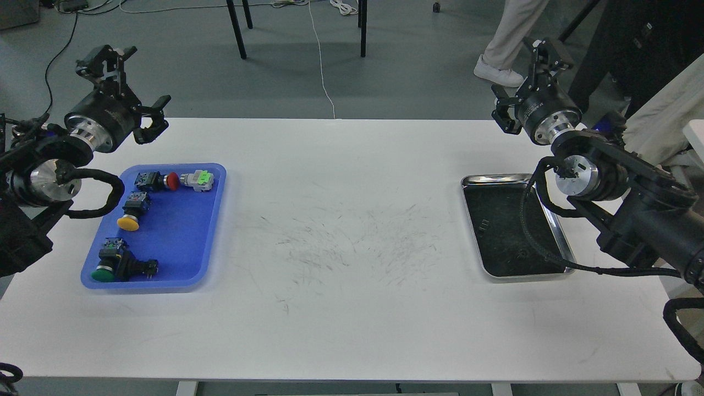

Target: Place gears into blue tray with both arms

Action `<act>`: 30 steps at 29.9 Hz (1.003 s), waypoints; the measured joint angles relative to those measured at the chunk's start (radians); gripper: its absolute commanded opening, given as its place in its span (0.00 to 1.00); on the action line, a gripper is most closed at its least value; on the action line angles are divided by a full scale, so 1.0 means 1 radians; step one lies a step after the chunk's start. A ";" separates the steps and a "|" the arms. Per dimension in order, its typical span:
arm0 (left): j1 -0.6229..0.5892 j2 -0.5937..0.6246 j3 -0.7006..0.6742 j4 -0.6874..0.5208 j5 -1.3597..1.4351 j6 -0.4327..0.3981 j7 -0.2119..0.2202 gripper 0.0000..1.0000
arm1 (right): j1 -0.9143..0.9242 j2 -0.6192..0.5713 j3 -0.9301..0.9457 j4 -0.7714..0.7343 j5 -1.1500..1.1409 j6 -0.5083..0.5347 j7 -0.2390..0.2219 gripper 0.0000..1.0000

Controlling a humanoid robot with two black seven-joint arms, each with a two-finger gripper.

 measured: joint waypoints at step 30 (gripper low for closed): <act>0.003 -0.005 -0.008 0.005 0.006 -0.009 0.003 0.99 | -0.014 -0.001 -0.002 0.005 -0.002 -0.005 0.001 0.99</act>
